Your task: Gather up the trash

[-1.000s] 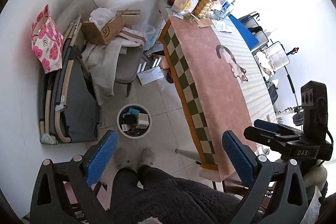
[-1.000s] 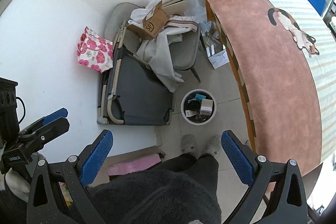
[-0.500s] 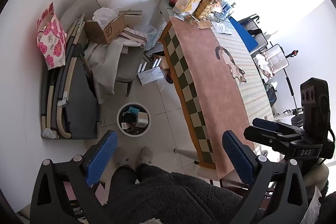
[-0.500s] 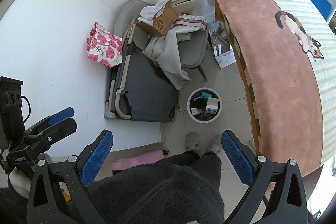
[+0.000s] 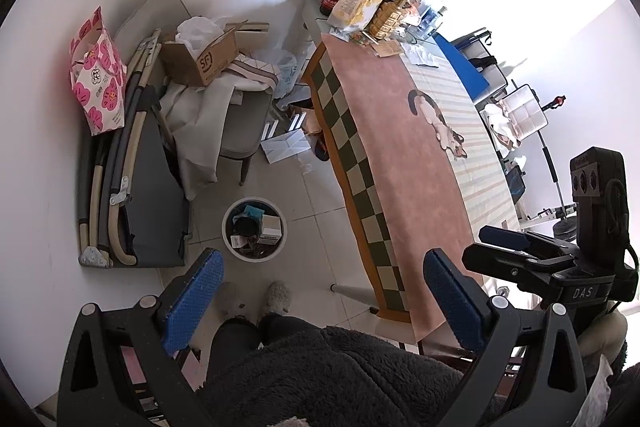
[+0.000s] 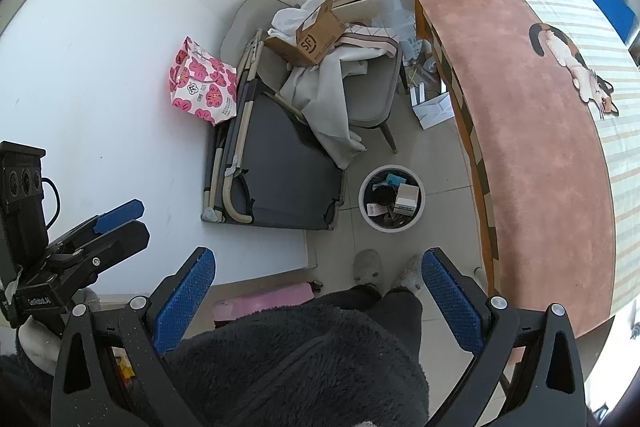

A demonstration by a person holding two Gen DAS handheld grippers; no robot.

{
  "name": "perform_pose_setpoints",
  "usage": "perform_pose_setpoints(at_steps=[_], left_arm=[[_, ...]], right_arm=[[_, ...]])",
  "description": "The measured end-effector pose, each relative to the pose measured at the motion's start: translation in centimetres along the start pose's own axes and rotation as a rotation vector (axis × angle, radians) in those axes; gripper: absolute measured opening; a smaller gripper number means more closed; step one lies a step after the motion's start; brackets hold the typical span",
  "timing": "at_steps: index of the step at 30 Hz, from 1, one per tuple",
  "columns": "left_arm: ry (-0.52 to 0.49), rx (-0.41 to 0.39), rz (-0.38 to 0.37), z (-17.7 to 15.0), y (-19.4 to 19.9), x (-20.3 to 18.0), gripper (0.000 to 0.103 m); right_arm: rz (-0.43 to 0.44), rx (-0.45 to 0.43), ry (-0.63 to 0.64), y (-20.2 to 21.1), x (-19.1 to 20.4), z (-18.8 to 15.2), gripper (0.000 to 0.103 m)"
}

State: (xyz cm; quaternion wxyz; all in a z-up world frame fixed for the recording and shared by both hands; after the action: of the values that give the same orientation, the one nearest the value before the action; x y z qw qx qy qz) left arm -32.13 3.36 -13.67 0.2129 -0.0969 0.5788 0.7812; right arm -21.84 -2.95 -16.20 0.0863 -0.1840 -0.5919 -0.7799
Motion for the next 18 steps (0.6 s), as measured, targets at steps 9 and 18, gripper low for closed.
perform_pose_setpoints(at_steps=[9,18], left_arm=[[-0.003,0.005,-0.008,0.2,0.2,-0.8,0.102],[-0.019,0.007,-0.021,0.5,0.1,-1.5,0.102]], right_arm=[[0.012,0.001,-0.006,0.4,-0.2,-0.2,0.103],[0.014,-0.007,-0.008,0.9,-0.1,-1.0,0.103]])
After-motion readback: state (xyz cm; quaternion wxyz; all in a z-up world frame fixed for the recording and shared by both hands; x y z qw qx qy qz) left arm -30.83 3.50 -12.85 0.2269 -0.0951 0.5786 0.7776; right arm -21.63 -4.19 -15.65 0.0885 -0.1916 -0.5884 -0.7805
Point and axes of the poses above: each gripper's, at about its wrist camera, not at the fingertips, and y roughly against the way its jaws point, x to its left, z to its top, the point moved 9 cm from there along -y, roughly the way its jaws point, and after that the axes turned 1 degree about x, right-handed, at the moved point
